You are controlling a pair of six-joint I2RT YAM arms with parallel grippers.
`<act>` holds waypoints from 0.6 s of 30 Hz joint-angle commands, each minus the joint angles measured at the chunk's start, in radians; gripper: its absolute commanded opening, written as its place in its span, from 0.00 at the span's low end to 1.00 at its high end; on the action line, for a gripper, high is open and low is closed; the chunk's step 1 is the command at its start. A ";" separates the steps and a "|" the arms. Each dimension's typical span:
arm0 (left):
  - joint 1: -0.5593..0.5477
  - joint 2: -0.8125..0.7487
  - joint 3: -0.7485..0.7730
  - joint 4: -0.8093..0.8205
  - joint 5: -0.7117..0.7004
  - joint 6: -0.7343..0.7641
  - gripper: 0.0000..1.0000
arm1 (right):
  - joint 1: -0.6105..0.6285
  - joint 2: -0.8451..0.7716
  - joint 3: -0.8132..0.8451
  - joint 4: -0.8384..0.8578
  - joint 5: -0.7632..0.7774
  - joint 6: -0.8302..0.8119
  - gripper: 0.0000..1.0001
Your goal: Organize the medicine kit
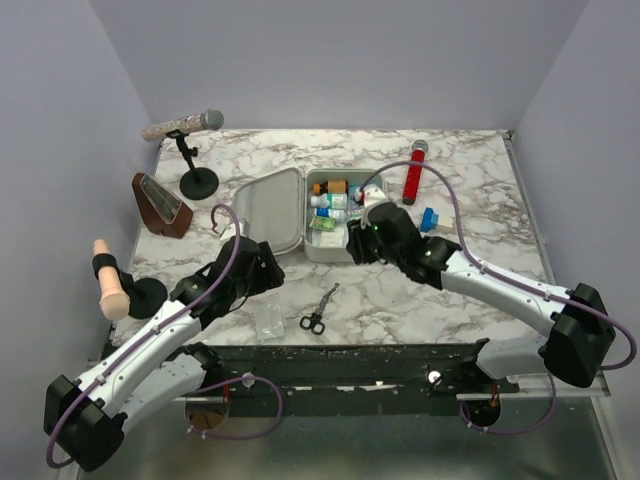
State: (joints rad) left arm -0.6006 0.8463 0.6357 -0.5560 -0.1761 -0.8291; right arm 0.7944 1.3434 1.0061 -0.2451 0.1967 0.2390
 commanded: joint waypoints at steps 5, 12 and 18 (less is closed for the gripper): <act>-0.093 -0.050 -0.087 -0.026 -0.040 -0.085 0.80 | 0.167 -0.072 -0.277 0.090 -0.091 0.167 0.50; -0.198 0.060 -0.088 0.089 -0.014 -0.059 0.80 | 0.172 -0.064 -0.382 0.170 -0.146 0.224 0.50; -0.372 0.379 0.047 0.160 -0.032 0.044 0.80 | 0.172 -0.136 -0.419 0.138 -0.089 0.240 0.50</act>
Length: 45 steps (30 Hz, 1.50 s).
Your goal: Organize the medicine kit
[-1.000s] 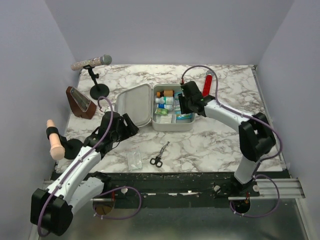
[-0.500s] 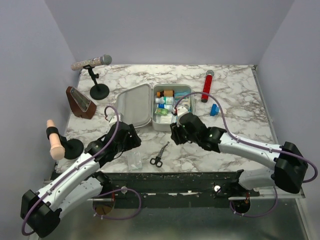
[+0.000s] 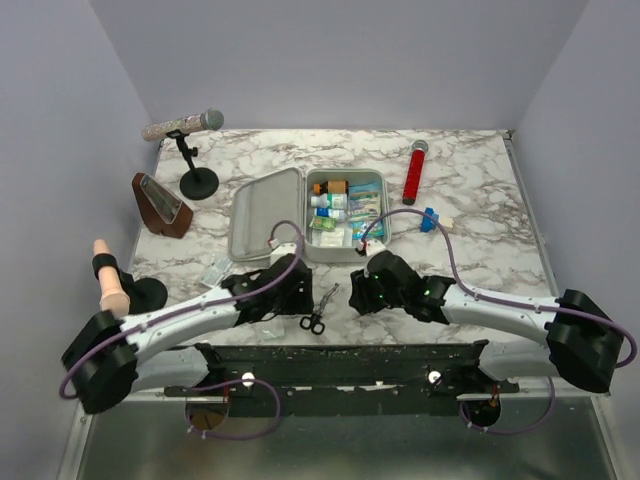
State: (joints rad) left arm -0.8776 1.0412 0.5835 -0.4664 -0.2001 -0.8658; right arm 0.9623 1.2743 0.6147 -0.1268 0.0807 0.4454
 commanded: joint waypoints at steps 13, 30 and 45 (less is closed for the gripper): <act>-0.149 0.496 0.292 0.049 -0.090 0.169 0.70 | 0.004 -0.260 -0.145 -0.063 0.091 0.087 0.50; -0.196 0.638 0.345 -0.054 -0.150 0.203 0.44 | 0.004 -0.294 -0.145 -0.076 0.102 0.079 0.50; -0.195 0.611 0.357 0.006 -0.101 0.203 0.09 | 0.004 -0.308 -0.148 -0.082 0.113 0.082 0.50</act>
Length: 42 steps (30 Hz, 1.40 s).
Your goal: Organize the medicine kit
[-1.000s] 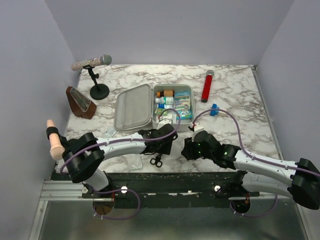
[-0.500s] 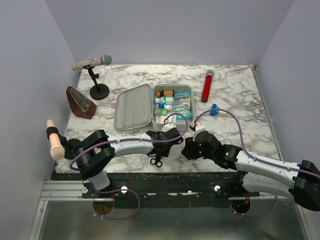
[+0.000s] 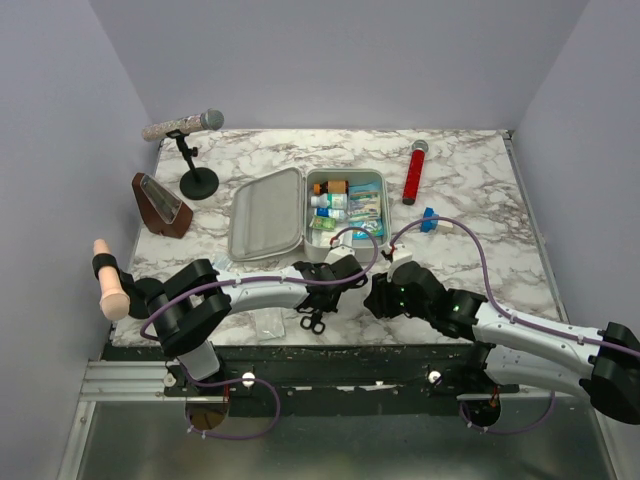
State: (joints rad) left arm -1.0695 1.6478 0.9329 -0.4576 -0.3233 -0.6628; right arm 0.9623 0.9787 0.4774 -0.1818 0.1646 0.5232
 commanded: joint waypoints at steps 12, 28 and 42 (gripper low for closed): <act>-0.004 -0.023 0.052 -0.035 -0.011 -0.003 0.03 | 0.004 -0.023 -0.014 -0.038 0.039 0.006 0.50; -0.004 -0.097 0.027 -0.021 -0.037 -0.004 0.00 | 0.004 -0.009 -0.014 -0.024 0.027 0.011 0.50; -0.004 -0.091 0.030 -0.029 -0.023 0.005 0.05 | 0.004 0.009 -0.017 -0.015 0.023 0.011 0.50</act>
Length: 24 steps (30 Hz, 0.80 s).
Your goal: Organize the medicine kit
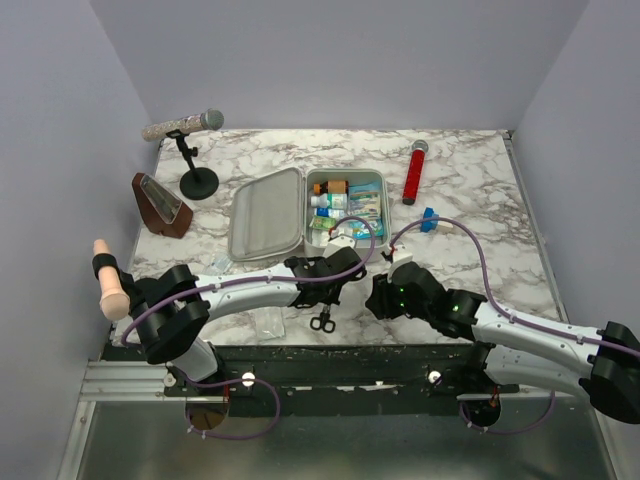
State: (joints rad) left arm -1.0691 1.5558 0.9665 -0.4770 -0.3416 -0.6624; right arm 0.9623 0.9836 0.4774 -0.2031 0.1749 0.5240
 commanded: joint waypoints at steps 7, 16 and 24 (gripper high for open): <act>-0.006 0.024 -0.048 0.037 0.030 0.007 0.45 | 0.004 0.017 -0.020 0.016 0.011 0.010 0.51; -0.005 0.102 -0.015 0.080 0.058 0.024 0.43 | 0.004 -0.002 -0.022 0.005 0.011 0.010 0.51; 0.006 0.119 -0.023 0.090 0.059 0.020 0.46 | 0.004 -0.016 -0.028 -0.002 0.012 0.011 0.51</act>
State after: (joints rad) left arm -1.0691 1.6573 0.9356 -0.4011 -0.3008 -0.6498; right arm 0.9623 0.9806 0.4667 -0.2031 0.1749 0.5240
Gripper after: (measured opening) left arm 0.456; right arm 0.504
